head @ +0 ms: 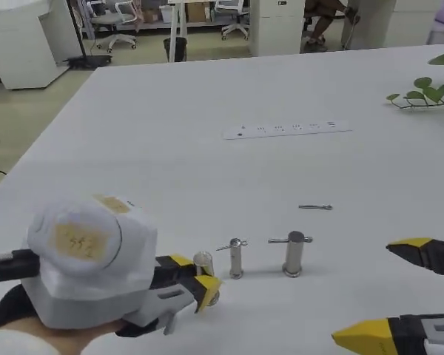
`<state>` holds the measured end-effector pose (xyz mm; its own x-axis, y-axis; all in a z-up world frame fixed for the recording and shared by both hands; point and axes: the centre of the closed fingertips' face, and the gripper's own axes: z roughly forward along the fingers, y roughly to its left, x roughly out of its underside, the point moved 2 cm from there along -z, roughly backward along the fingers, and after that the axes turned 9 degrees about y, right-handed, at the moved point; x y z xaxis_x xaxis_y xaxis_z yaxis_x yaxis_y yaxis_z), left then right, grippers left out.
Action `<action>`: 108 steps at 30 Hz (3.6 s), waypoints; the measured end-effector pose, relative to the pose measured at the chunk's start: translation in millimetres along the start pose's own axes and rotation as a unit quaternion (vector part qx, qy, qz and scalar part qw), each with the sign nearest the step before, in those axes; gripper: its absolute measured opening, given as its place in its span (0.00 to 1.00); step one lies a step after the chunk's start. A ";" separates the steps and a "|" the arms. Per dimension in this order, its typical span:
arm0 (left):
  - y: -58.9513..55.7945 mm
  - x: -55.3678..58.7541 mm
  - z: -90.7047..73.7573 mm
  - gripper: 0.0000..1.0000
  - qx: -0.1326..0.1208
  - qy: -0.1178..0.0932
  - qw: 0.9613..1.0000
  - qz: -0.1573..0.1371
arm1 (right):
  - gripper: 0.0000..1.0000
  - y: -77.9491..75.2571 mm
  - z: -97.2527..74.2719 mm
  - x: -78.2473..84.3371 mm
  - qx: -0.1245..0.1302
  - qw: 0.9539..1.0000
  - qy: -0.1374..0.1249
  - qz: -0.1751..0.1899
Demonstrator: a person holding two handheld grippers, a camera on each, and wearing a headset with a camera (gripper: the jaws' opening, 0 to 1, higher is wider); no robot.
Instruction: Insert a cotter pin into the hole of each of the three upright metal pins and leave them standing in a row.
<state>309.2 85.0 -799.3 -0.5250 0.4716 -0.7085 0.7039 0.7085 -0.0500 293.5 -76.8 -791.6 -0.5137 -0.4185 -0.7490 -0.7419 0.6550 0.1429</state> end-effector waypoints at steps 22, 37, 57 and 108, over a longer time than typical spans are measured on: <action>-35.5 1.3 31.3 0.11 0.024 0.014 0.999 0.016 | 0.97 1.3 -1.9 1.5 -0.006 1.000 -0.001 0.008; -42.6 3.4 38.9 0.11 0.024 0.006 0.998 0.049 | 0.98 -0.1 -3.5 2.8 -0.010 1.000 -0.005 0.012; -42.4 7.2 34.8 0.28 0.047 -0.005 0.998 0.029 | 0.98 0.5 -4.7 4.4 -0.014 1.000 -0.004 0.017; -41.7 28.5 -20.5 0.99 0.116 -0.056 0.990 -0.064 | 0.93 -61.0 -9.1 -9.5 -0.065 0.958 0.233 -0.155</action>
<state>255.1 79.7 -803.0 -0.5690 0.3156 -0.7594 0.7334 0.6125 -0.2949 339.7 -118.5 -787.3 -0.3745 -0.8351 -0.4030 -0.9216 0.3830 0.0627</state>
